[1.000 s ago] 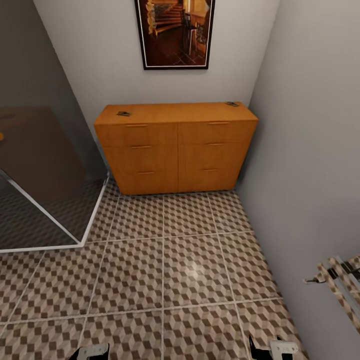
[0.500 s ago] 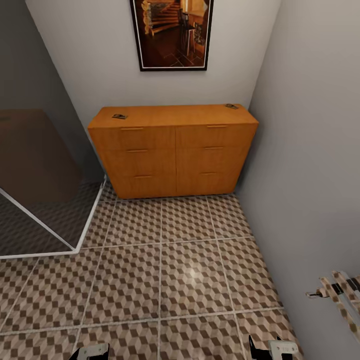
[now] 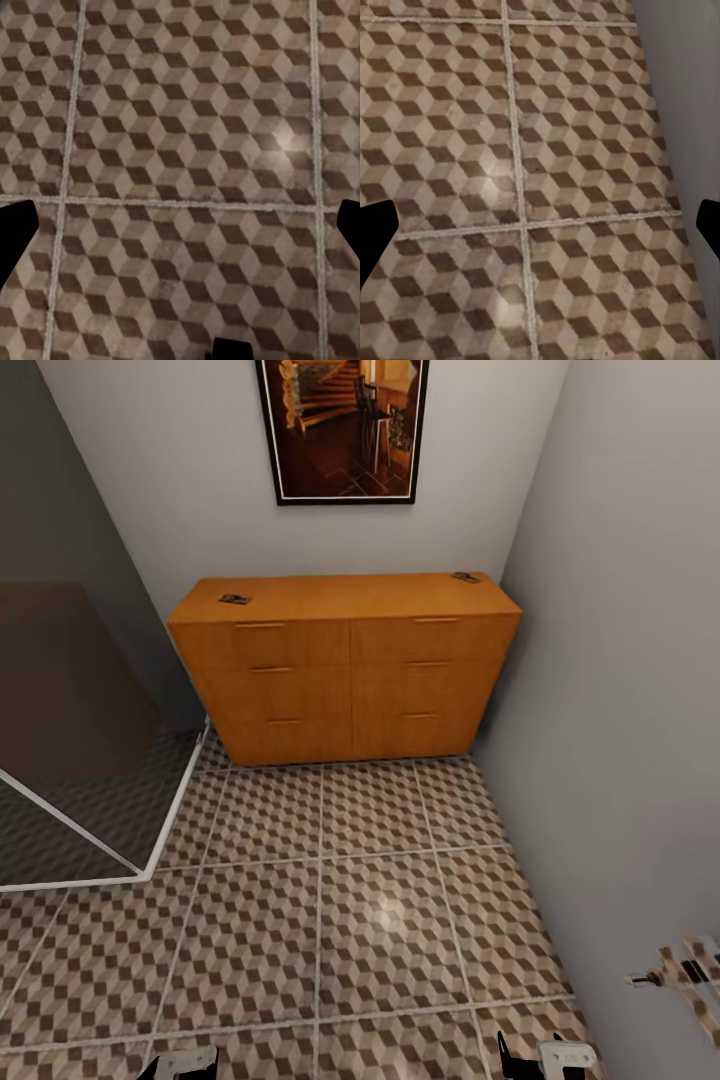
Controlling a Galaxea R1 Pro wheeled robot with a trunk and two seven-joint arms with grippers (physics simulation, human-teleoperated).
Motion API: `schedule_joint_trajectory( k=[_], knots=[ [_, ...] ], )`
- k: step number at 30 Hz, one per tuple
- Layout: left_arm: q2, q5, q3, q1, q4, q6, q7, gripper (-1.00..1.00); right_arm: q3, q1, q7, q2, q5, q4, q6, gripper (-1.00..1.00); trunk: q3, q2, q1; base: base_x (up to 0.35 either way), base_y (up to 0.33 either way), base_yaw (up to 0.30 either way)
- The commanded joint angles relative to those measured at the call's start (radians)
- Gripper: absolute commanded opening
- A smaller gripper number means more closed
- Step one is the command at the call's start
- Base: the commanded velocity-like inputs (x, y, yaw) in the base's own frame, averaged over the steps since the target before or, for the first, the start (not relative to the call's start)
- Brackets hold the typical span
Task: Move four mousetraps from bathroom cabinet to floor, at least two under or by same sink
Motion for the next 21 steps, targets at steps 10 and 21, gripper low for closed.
schedule_joint_trajectory(
  k=[10,21],
  knots=[
    [0.0,0.001,0.002,-0.001,0.004,-0.006,-0.001,1.0,0.009,0.0,-0.002,0.0,-0.01,0.001,-0.003,1.0,-0.001,0.0,0.0,0.15,0.0,0.0],
    [0.0,0.002,0.002,-0.001,0.004,-0.006,-0.001,1.0,0.009,0.0,-0.002,0.0,-0.01,0.001,-0.003,1.0,-0.001,0.0,0.0,0.149,-0.036,0.0]
  ],
)
